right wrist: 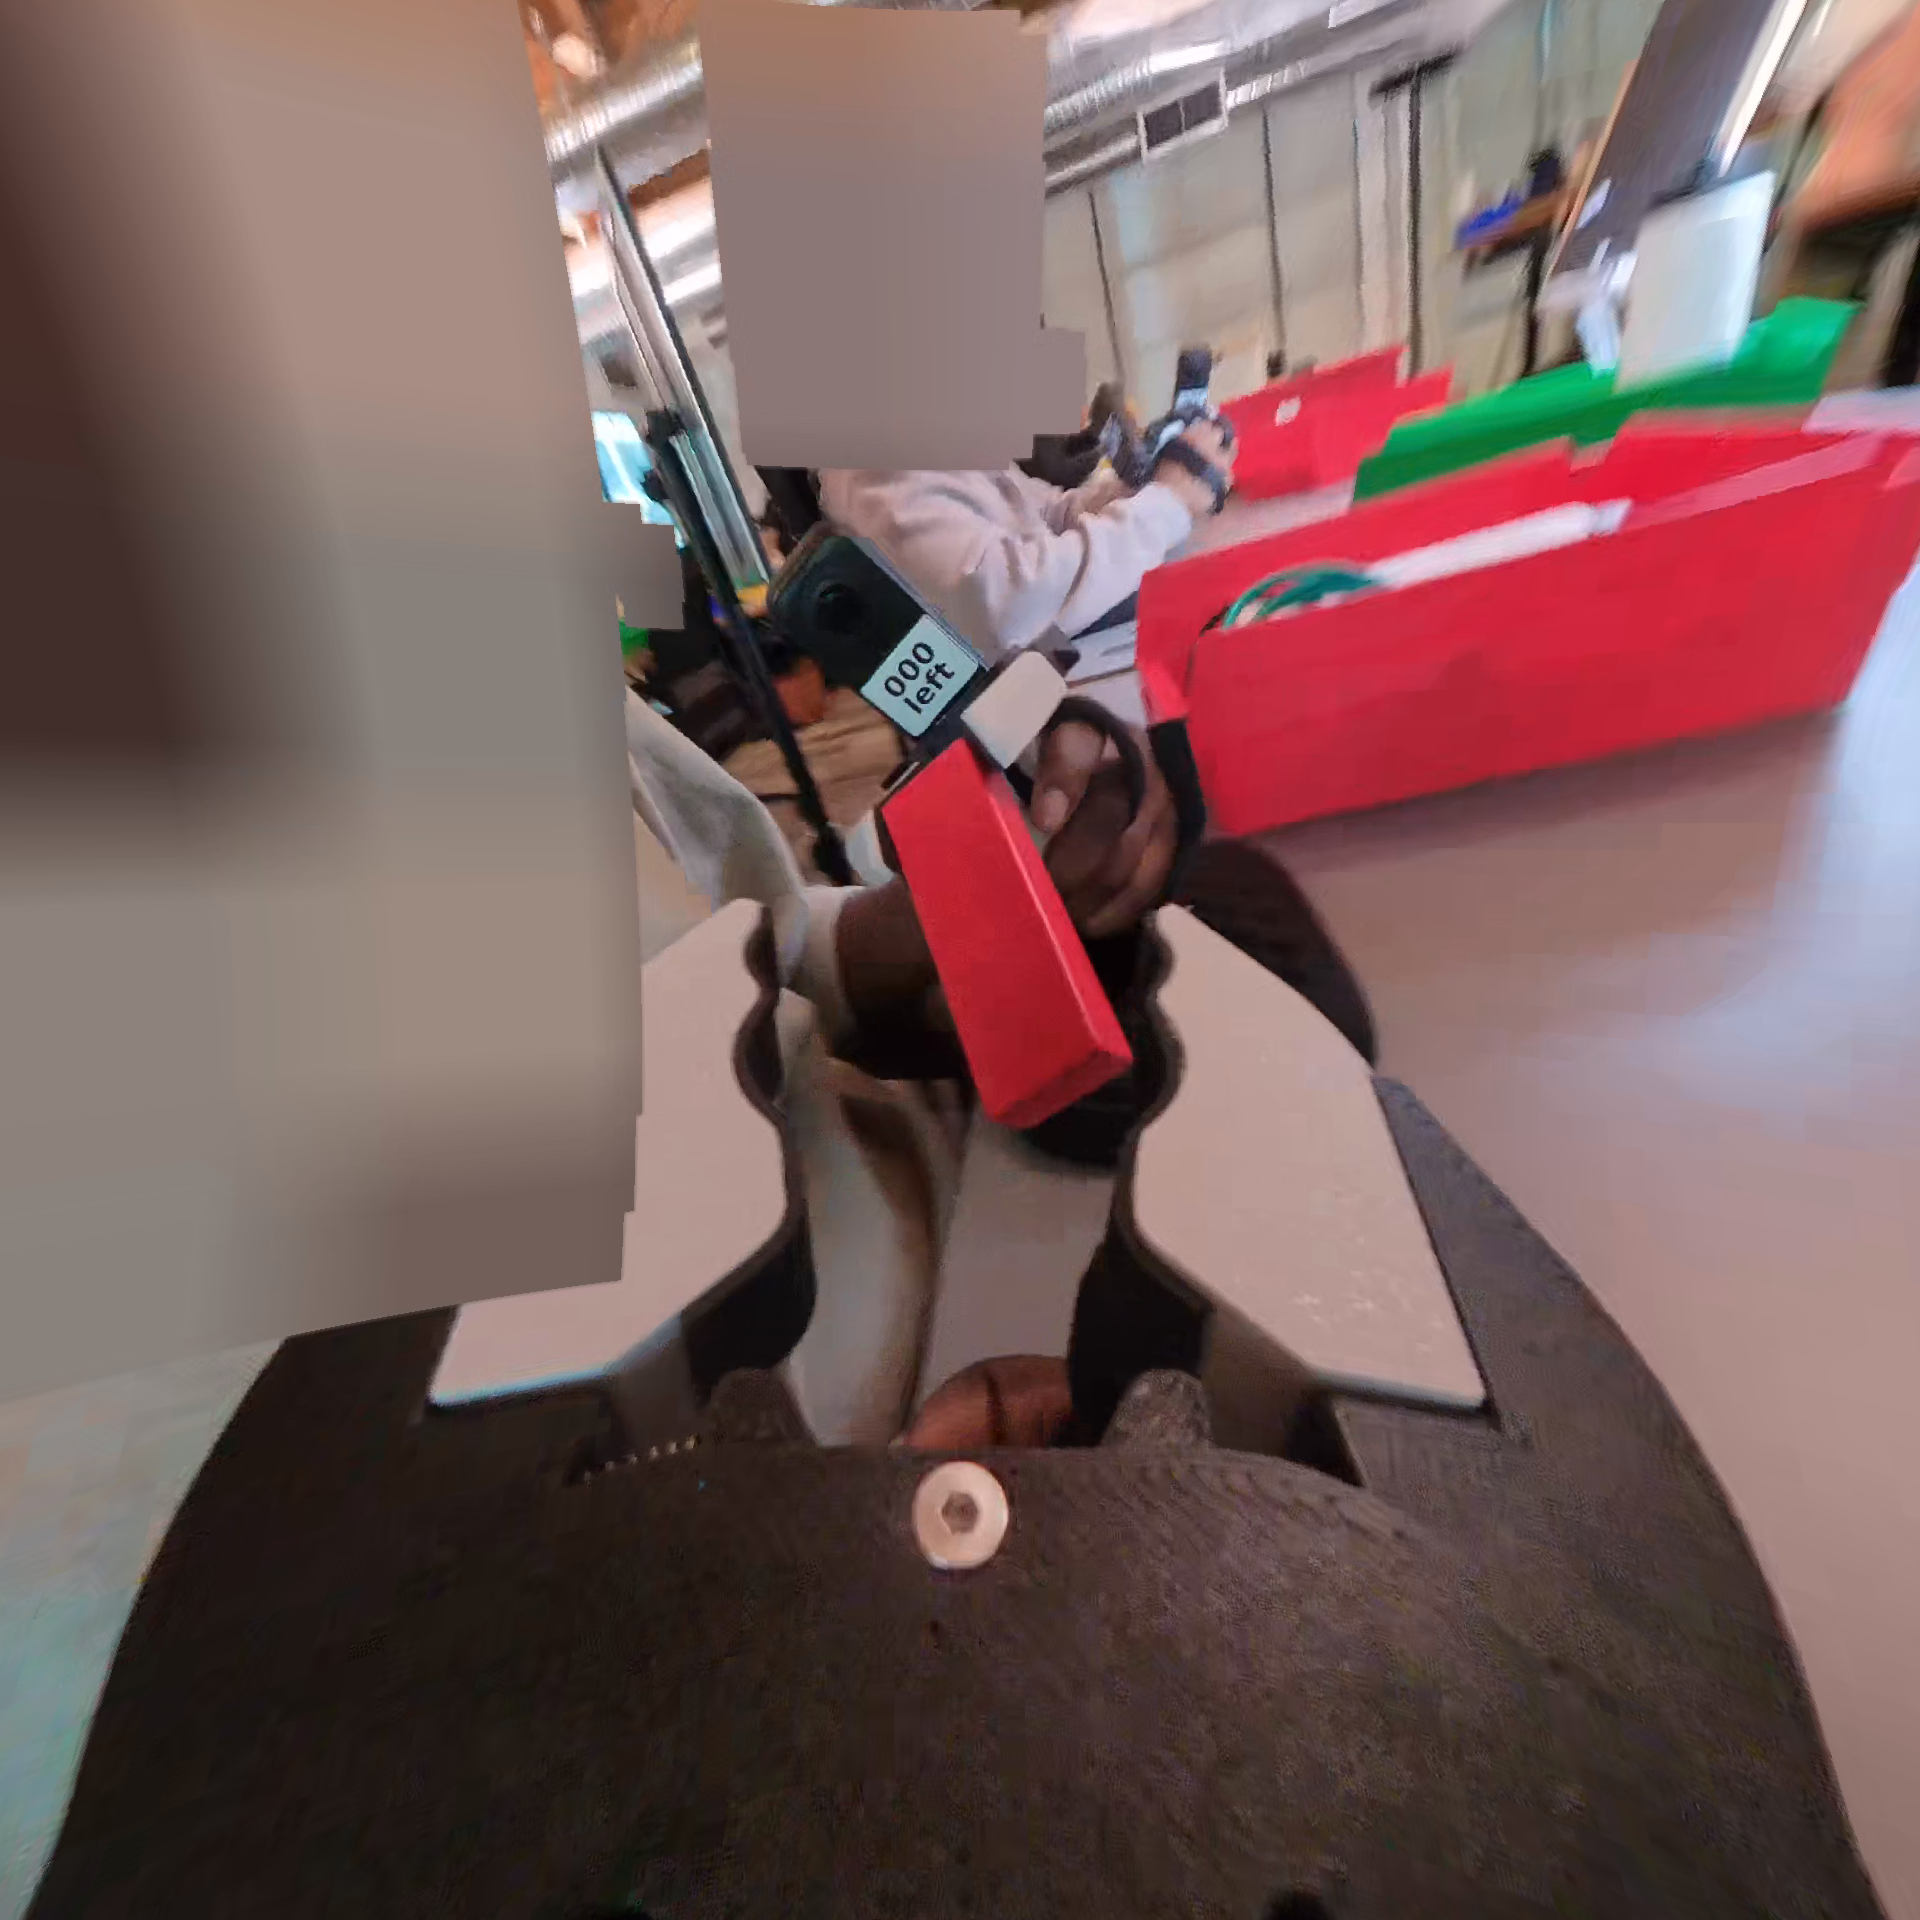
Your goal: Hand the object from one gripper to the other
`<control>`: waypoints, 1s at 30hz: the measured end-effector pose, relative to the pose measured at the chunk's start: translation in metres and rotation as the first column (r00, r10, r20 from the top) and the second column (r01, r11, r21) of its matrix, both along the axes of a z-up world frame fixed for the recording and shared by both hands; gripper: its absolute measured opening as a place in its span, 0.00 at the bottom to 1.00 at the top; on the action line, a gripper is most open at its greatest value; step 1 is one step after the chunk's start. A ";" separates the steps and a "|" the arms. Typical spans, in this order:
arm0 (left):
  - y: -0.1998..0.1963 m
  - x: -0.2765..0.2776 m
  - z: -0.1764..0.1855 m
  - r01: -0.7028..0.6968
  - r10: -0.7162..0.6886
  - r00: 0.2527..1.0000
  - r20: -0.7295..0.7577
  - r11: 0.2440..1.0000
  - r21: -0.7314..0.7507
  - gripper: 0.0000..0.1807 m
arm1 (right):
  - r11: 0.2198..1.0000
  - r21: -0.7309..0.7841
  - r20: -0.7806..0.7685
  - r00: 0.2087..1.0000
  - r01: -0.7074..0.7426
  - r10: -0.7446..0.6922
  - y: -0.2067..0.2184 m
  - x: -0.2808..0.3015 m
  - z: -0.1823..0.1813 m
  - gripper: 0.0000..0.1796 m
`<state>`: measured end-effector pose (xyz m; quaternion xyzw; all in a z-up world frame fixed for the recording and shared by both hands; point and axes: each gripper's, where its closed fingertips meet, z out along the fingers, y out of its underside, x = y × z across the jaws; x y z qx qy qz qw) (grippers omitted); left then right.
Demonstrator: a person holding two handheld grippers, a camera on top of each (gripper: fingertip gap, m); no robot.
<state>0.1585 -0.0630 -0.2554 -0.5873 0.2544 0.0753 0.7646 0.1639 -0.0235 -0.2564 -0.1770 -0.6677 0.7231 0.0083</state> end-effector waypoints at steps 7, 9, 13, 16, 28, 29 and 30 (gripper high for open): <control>-0.008 -0.004 0.011 0.060 -0.062 0.990 0.129 0.998 0.019 0.19 | 0.920 0.296 -0.408 0.905 0.258 -0.123 -0.013 -0.008 -0.023 0.41; -0.007 -0.005 0.010 0.053 -0.054 0.991 0.123 0.998 0.015 0.19 | 0.921 0.296 -0.389 0.913 0.254 -0.126 -0.018 -0.010 -0.027 0.37; -0.007 0.000 0.010 0.079 -0.080 0.990 0.115 0.997 0.015 0.19 | 0.888 0.369 -0.399 0.910 0.275 -0.116 -0.025 -0.013 -0.037 0.35; -0.008 0.002 0.009 0.089 -0.090 0.990 0.112 0.996 0.015 0.19 | 0.862 0.404 -0.435 0.893 0.307 -0.114 -0.029 -0.016 -0.042 0.30; 0.002 0.010 -0.010 0.034 -0.036 0.997 -0.062 0.999 -0.025 0.32 | 0.936 0.308 0.204 0.973 -0.173 0.113 -0.007 0.023 -0.049 0.18; 0.003 0.012 -0.013 0.032 -0.036 0.996 -0.087 0.999 -0.042 0.32 | 0.928 0.314 0.232 0.964 -0.201 0.130 -0.004 0.026 -0.052 0.18; 0.005 0.014 -0.017 0.031 -0.037 0.993 -0.112 0.998 -0.059 0.31 | 0.917 0.335 0.251 0.959 -0.216 0.134 -0.002 0.029 -0.056 0.18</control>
